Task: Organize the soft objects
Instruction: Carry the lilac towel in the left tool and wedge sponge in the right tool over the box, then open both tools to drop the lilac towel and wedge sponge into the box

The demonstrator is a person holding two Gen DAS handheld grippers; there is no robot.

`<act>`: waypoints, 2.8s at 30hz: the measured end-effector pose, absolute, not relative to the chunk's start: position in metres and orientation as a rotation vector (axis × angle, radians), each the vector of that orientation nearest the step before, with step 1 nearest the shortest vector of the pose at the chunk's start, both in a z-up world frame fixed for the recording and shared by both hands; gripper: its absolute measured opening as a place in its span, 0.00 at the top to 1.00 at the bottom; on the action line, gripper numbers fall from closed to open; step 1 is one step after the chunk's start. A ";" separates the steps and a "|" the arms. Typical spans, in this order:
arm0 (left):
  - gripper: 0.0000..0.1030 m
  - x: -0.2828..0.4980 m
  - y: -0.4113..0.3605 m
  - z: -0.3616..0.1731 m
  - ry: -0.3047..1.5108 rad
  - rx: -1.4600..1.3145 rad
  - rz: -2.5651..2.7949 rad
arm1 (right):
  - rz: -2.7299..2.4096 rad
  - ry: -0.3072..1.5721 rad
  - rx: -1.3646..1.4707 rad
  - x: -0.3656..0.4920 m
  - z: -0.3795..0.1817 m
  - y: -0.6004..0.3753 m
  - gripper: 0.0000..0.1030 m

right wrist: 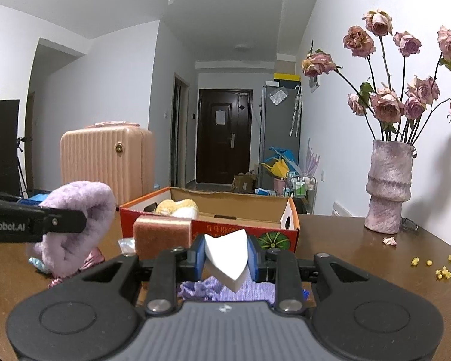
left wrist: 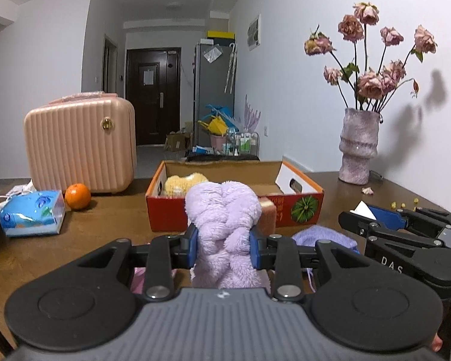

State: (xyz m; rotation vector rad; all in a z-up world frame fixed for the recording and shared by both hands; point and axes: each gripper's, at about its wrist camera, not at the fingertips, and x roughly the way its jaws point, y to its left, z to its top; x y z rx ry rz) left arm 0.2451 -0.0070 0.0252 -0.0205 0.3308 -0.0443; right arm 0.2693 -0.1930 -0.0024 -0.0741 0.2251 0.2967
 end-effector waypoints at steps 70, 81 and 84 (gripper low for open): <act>0.68 0.521 0.007 0.036 0.392 -0.077 -0.010 | 0.211 0.361 -0.079 0.533 0.022 -0.149 0.73; 0.55 0.529 0.013 0.027 0.437 -0.087 -0.020 | 0.198 0.445 -0.102 0.545 0.003 -0.146 0.60; 0.41 0.528 0.016 0.028 0.445 -0.096 -0.011 | 0.188 0.463 -0.099 0.546 0.001 -0.147 0.35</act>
